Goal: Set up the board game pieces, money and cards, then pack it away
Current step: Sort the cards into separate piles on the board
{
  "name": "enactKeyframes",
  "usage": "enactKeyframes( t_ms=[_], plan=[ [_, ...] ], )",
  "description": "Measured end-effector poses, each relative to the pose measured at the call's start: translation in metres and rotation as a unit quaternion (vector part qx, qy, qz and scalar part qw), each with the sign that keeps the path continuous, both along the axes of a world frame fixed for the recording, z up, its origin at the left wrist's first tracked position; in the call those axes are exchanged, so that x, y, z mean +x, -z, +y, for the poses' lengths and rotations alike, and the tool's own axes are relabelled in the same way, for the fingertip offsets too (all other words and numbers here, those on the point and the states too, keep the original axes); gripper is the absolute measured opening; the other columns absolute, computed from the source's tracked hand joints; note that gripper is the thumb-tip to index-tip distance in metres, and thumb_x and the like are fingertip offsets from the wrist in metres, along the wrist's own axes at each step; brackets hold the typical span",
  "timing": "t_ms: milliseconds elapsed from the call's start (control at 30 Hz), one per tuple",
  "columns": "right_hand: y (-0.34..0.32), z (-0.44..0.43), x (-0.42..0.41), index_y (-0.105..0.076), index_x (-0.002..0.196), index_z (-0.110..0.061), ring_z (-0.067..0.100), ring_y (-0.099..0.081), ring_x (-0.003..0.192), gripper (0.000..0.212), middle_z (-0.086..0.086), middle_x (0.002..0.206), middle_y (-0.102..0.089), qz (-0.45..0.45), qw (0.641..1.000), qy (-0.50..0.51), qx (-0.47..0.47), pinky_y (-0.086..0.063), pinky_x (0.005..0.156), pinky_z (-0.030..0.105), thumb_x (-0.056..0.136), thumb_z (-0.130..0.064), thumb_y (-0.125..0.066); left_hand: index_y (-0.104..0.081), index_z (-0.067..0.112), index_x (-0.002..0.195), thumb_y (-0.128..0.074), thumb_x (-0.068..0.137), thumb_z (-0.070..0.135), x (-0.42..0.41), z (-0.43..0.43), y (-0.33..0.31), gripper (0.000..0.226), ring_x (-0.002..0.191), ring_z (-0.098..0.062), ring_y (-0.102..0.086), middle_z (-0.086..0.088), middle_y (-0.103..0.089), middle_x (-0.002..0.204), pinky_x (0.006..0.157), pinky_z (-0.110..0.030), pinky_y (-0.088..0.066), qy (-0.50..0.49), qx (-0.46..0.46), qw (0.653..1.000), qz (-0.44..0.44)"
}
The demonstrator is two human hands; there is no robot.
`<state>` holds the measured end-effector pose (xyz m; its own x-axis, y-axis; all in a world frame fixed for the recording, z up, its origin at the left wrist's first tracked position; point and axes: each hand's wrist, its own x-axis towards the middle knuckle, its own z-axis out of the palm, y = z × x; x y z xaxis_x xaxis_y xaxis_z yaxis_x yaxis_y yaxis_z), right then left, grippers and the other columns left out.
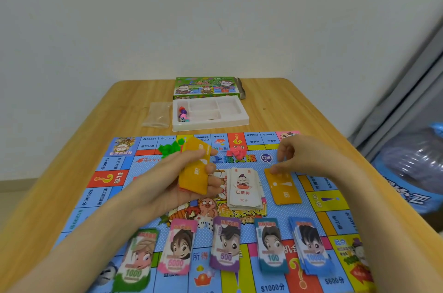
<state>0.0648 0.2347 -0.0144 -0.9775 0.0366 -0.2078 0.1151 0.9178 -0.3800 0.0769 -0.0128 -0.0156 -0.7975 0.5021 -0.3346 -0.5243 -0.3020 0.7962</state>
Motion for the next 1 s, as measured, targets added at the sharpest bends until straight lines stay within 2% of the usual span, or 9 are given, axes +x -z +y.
enactKeyframes(
  t_ms=[67, 133, 233, 367, 533, 600, 667, 800, 1000],
  plan=[
    [0.001, -0.001, -0.001, -0.057, 0.078, -0.019, 0.002, -0.043, 0.064, 0.027, -0.009, 0.075, -0.05, 0.039, 0.999, 0.01, -0.02, -0.03, 0.054, 0.016, 0.079, -0.042, -0.07, -0.059, -0.001, 0.106, -0.062, 0.072, -0.002, 0.003, -0.001, -0.003, 0.034, 0.061, -0.031, -0.066, -0.017, -0.059, 0.077, 0.058, -0.04, -0.06, 0.019, 0.013, 1.0, -0.004],
    [0.0, -0.002, -0.002, -0.058, 0.075, -0.018, 0.005, -0.043, 0.062, 0.025, -0.006, 0.073, -0.052, 0.087, 0.994, 0.012, -0.058, -0.033, 0.055, 0.018, 0.082, -0.04, -0.068, -0.058, -0.006, 0.102, -0.057, 0.068, -0.009, 0.005, -0.003, -0.005, 0.034, 0.071, -0.038, -0.07, -0.023, -0.066, 0.086, 0.063, -0.046, -0.06, 0.036, 0.024, 0.999, -0.007],
    [-0.001, -0.008, -0.002, -0.062, 0.078, -0.015, 0.006, -0.044, 0.06, 0.019, -0.005, 0.067, -0.054, 0.167, 0.977, -0.004, -0.134, -0.037, 0.056, 0.018, 0.085, -0.032, -0.066, -0.056, -0.006, 0.111, -0.055, 0.074, -0.009, 0.006, -0.002, -0.003, 0.037, 0.092, -0.045, -0.067, -0.027, -0.067, 0.106, 0.074, -0.048, -0.058, 0.059, 0.028, 0.998, 0.015],
    [-0.004, -0.024, 0.004, -0.063, 0.081, -0.021, 0.004, -0.05, 0.054, 0.007, -0.015, 0.059, -0.057, 0.196, 0.943, -0.068, -0.261, -0.042, 0.05, 0.017, 0.086, -0.025, -0.065, -0.055, 0.004, 0.119, -0.052, 0.081, -0.001, 0.005, -0.005, 0.001, 0.038, 0.101, -0.043, -0.065, -0.024, -0.065, 0.115, 0.079, -0.046, -0.057, 0.088, 0.031, 0.995, 0.046],
    [-0.003, -0.039, 0.012, -0.062, 0.1, -0.011, 0.007, -0.058, 0.058, 0.016, -0.009, 0.072, -0.061, 0.151, 0.911, -0.153, -0.352, -0.047, 0.052, 0.02, 0.086, -0.016, -0.064, -0.06, 0.008, 0.11, -0.053, 0.079, 0.003, 0.008, -0.004, -0.001, 0.033, 0.093, -0.04, -0.068, -0.021, -0.069, 0.108, 0.075, -0.044, -0.058, 0.079, -0.022, 0.993, 0.084],
    [-0.001, -0.044, 0.013, -0.061, 0.097, -0.012, 0.008, -0.059, 0.059, 0.014, -0.004, 0.076, -0.061, 0.142, 0.904, -0.166, -0.368, -0.049, 0.054, 0.022, 0.084, -0.014, -0.066, -0.061, 0.01, 0.109, -0.055, 0.075, 0.003, 0.009, -0.003, -0.002, 0.035, 0.087, -0.039, -0.07, -0.022, -0.07, 0.105, 0.071, -0.042, -0.06, 0.078, -0.033, 0.992, 0.094],
    [0.001, -0.047, 0.014, -0.058, 0.089, -0.015, 0.009, -0.059, 0.057, 0.011, -0.009, 0.07, -0.061, 0.136, 0.897, -0.17, -0.384, -0.05, 0.056, 0.023, 0.083, -0.011, -0.067, -0.061, 0.01, 0.107, -0.057, 0.073, 0.003, 0.01, -0.002, -0.002, 0.035, 0.084, -0.039, -0.07, -0.022, -0.07, 0.103, 0.069, -0.043, -0.06, 0.076, -0.041, 0.991, 0.105],
    [0.0, -0.049, 0.016, -0.053, 0.079, -0.011, 0.011, -0.058, 0.053, 0.015, 0.003, 0.059, -0.06, 0.135, 0.889, -0.169, -0.404, -0.049, 0.056, 0.021, 0.081, -0.008, -0.068, -0.061, 0.01, 0.109, -0.059, 0.072, 0.004, 0.009, -0.002, 0.001, 0.038, 0.081, -0.037, -0.071, -0.021, -0.071, 0.102, 0.066, -0.041, -0.06, 0.072, -0.042, 0.99, 0.113],
    [-0.001, -0.051, 0.016, -0.055, 0.075, 0.007, 0.012, -0.059, 0.05, 0.037, 0.011, 0.057, -0.063, 0.177, 0.882, -0.149, -0.409, -0.05, 0.054, 0.032, 0.072, -0.028, -0.065, -0.059, 0.013, 0.114, -0.058, 0.075, 0.008, 0.006, -0.003, 0.004, 0.039, 0.085, -0.037, -0.071, -0.019, -0.07, 0.107, 0.065, -0.038, -0.06, 0.072, -0.038, 0.989, 0.122]
  ],
)
